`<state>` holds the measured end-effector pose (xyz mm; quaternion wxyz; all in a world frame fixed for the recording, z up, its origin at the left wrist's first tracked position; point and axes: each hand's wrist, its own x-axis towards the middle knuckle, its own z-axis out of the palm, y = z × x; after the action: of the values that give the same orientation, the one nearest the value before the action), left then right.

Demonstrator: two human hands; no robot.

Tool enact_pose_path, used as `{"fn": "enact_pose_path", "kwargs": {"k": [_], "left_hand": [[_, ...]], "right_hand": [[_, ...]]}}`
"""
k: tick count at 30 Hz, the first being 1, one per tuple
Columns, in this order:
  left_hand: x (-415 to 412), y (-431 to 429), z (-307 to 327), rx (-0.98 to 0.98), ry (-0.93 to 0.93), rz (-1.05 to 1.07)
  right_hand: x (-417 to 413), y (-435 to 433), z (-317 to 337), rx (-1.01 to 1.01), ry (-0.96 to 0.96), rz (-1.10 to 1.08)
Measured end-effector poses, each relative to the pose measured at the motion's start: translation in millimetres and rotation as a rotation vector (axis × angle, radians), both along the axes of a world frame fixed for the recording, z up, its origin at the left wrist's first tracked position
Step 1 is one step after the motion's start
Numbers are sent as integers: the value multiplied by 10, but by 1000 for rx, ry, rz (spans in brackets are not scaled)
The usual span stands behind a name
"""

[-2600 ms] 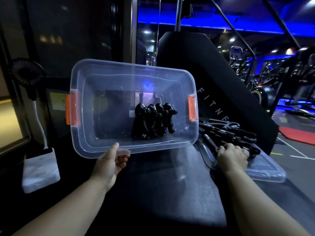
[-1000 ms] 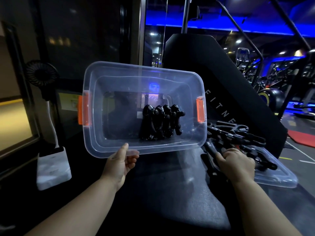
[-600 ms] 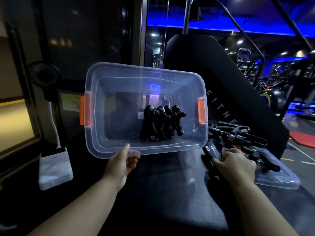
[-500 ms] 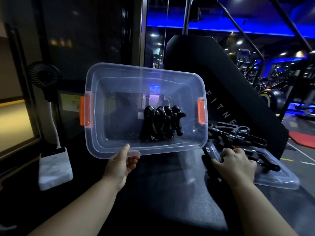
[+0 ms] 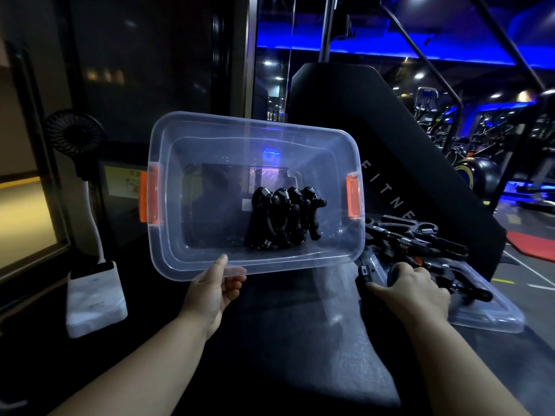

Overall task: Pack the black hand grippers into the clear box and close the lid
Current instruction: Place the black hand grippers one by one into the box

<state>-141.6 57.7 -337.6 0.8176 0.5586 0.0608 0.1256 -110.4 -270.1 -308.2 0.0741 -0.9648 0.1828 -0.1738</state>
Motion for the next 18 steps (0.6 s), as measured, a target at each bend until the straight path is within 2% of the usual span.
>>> {"fn": "enact_pose_path", "kwargs": {"k": [6,18], "left_hand": [[18,0,-3,1,-8,-6],[-10,-23,29,-8,10,11]], "right_hand": [[-9,68,69,110,-21,61],[-145,153,199,86,34,56]]}}
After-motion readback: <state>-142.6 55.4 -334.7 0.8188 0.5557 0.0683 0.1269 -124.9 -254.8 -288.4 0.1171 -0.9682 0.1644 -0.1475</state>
